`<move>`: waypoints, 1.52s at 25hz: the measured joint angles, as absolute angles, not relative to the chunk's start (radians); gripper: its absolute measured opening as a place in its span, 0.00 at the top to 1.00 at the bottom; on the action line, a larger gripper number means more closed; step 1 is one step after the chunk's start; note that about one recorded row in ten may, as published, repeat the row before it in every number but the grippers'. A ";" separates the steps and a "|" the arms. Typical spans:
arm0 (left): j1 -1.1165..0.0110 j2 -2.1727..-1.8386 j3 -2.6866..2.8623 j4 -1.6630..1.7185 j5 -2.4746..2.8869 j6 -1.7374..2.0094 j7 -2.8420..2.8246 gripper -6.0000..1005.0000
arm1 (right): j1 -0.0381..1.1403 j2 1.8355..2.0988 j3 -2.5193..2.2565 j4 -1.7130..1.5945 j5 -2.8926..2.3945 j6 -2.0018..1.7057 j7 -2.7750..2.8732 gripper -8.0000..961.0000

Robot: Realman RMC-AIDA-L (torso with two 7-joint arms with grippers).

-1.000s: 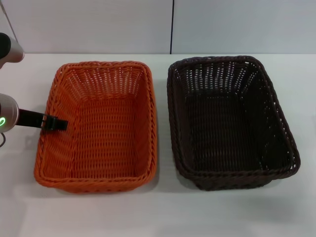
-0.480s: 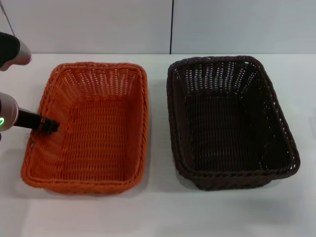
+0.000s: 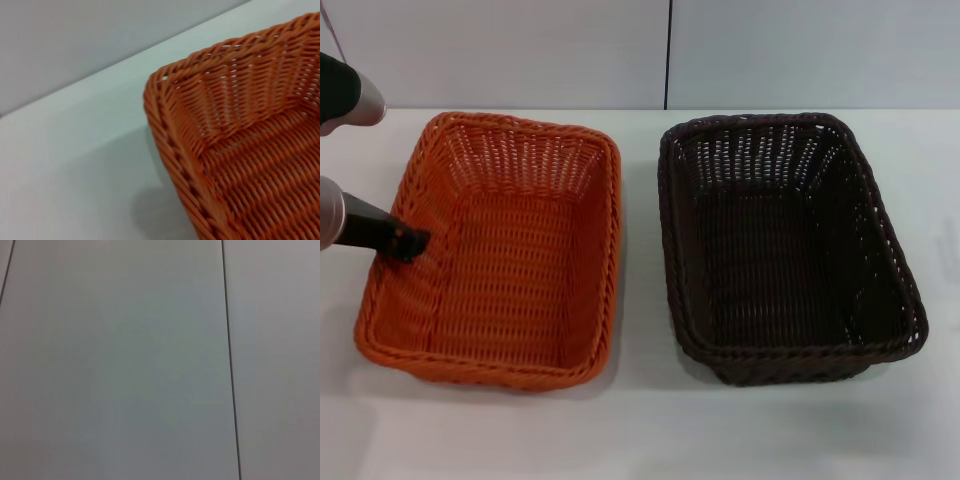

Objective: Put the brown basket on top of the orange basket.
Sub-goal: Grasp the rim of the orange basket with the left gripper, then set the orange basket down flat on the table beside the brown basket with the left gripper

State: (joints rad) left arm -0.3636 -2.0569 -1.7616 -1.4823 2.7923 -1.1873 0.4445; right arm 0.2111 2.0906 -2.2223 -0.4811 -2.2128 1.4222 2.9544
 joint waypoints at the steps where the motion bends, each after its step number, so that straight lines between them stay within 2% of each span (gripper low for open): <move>1: -0.363 -2.057 -1.767 -1.500 2.789 -1.199 0.511 0.72 | 0.210 2.091 -2.223 -0.483 -2.213 1.420 2.954 0.27; 12: -0.386 -2.055 -1.912 -1.581 2.703 -1.261 0.889 0.73 | 0.192 2.092 -2.245 -0.520 -2.209 1.424 2.954 0.27; 18: -0.459 -2.049 -2.086 -1.609 2.561 -1.443 1.190 0.76 | 0.184 2.092 -2.247 -0.534 -2.209 1.425 2.954 0.27; 22: -0.507 -2.031 -2.181 -1.607 2.481 -1.567 1.351 0.80 | 0.179 2.092 -2.255 -0.537 -2.209 1.425 2.954 0.27; 24: -0.524 -2.014 -2.181 -1.600 2.475 -1.591 1.370 0.80 | 0.176 2.092 -2.259 -0.538 -2.208 1.426 2.954 0.27; 26: -0.524 -2.014 -2.181 -1.600 2.475 -1.591 1.370 0.81 | 0.174 2.092 -2.259 -0.538 -2.207 1.426 2.954 0.27; 27: -0.557 -1.999 -2.183 -1.590 2.478 -1.631 1.372 0.82 | 0.173 2.092 -2.260 -0.538 -2.207 1.427 2.954 0.27; 38: -0.586 -1.999 -2.174 -1.652 2.470 -1.760 1.402 0.81 | 0.170 2.092 -2.264 -0.537 -2.199 1.427 2.954 0.27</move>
State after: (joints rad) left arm -0.5861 -1.9992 -2.1735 -1.6516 2.4703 -1.7600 1.4021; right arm 0.1696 2.0923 -2.2639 -0.5371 -2.1989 1.4268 2.9545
